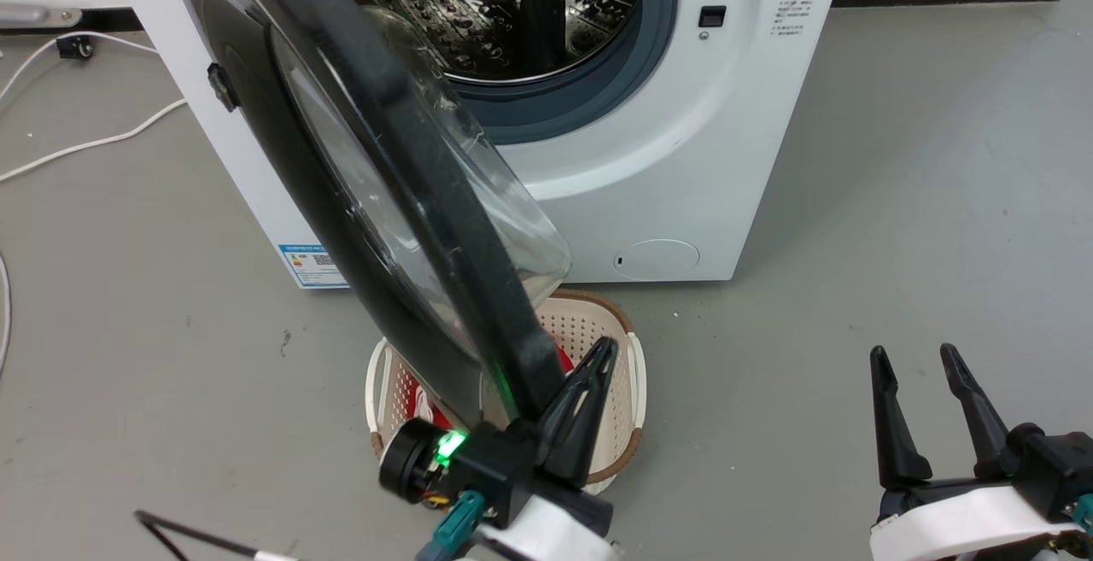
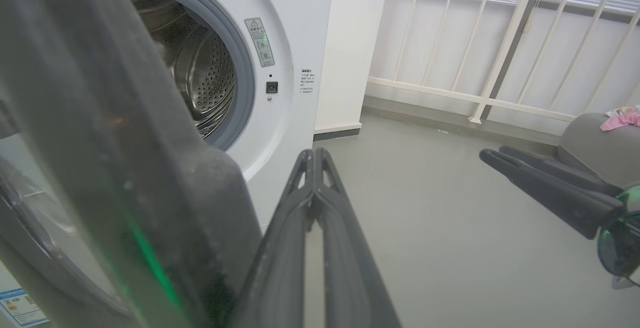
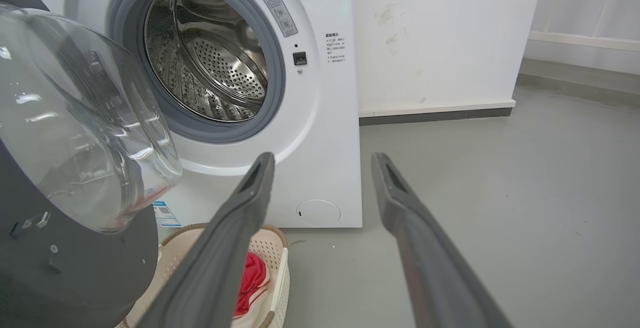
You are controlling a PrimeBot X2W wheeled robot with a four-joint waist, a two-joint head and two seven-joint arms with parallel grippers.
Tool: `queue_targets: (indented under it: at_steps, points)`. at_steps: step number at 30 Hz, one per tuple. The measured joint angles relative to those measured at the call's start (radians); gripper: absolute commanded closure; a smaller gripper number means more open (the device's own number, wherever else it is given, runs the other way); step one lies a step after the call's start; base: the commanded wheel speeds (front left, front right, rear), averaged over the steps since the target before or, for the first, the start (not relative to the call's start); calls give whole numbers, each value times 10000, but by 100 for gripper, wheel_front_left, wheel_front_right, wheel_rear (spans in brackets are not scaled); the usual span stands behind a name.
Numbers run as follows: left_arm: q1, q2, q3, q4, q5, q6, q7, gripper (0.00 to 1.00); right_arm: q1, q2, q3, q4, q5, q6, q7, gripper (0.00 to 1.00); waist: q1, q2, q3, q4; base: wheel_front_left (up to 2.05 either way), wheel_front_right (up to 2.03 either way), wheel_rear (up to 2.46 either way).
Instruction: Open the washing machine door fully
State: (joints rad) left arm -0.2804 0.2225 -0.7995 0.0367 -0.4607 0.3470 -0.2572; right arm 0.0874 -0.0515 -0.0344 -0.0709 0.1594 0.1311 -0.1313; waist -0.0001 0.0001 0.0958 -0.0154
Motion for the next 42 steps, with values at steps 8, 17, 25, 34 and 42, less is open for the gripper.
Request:
queue_targets:
  at_steps: [8,17,25,34,42]
  points:
    - [1298,1068,355,-1496,71,1011,318,100,130,0,27,0,71,0,27,0,0,0,-83,221,0,0,0]
    - [2092,1816,621,-2882,332,1854,533,100,166,2,-94,-98,44,0,144,0,2,0,-20,785,0,0,0]
    - [2368,2046,876,-3409,418,2176,426,100,174,4,-236,-259,-44,-2,276,0,3,0,65,1683,0,0,0]
    - [2745,2063,1536,-3505,2,2357,198,100,167,4,-332,-499,-132,0,497,0,2,0,203,2875,0,0,0]
    - [2994,2449,2809,-3032,-792,2048,56,100,137,4,-359,-598,-186,0,631,0,2,0,305,3481,0,0,0]
